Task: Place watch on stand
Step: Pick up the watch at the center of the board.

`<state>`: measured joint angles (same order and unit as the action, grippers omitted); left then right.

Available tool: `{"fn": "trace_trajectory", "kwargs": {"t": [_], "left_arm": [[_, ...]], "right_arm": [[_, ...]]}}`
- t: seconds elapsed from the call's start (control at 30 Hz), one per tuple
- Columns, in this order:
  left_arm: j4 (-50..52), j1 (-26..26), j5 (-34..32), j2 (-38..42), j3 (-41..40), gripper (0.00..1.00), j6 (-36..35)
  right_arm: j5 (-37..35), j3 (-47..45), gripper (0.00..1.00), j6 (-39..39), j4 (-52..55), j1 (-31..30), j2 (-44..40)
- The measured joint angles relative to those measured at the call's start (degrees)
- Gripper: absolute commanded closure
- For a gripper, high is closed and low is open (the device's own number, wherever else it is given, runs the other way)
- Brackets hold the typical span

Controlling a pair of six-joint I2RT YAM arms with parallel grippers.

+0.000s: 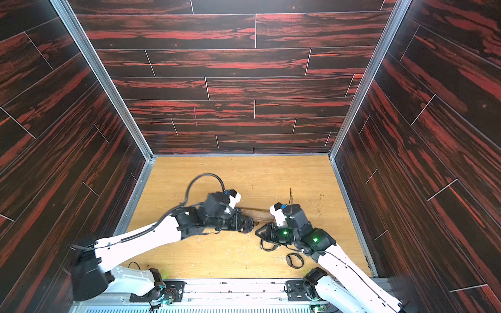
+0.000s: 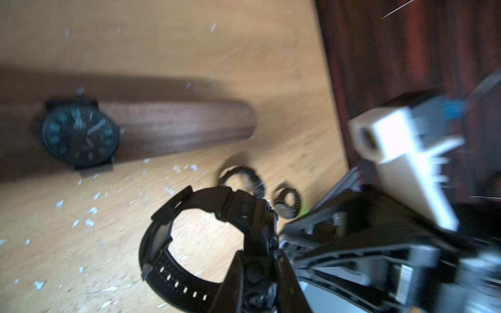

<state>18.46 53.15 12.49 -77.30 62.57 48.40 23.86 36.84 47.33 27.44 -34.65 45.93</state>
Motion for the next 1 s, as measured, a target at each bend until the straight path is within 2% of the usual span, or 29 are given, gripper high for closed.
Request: {"fn": "trace_trajectory", "kwargs": {"t": [0.23, 0.4, 0.87, 1.0], "left_arm": [[-2.97, -5.29, 2.23, 3.19, -0.15, 0.92, 1.14], [-6.08, -6.64, 4.68, 3.19, -0.26, 0.92, 2.86], [-14.21, -6.99, 10.73, 3.17, -0.33, 0.92, 7.91], [-15.91, -7.17, 11.74, 3.10, -0.39, 0.92, 9.16]], "right_arm": [[9.11, 1.92, 0.57, -0.15, -5.01, 5.60, -1.22], [14.69, 2.25, 0.51, 1.55, -10.86, 9.44, -0.28], [20.06, 7.06, 0.49, 1.53, -16.85, 11.32, 6.05], [20.94, 7.54, 0.53, 1.62, -18.03, 12.24, 7.48]]}}
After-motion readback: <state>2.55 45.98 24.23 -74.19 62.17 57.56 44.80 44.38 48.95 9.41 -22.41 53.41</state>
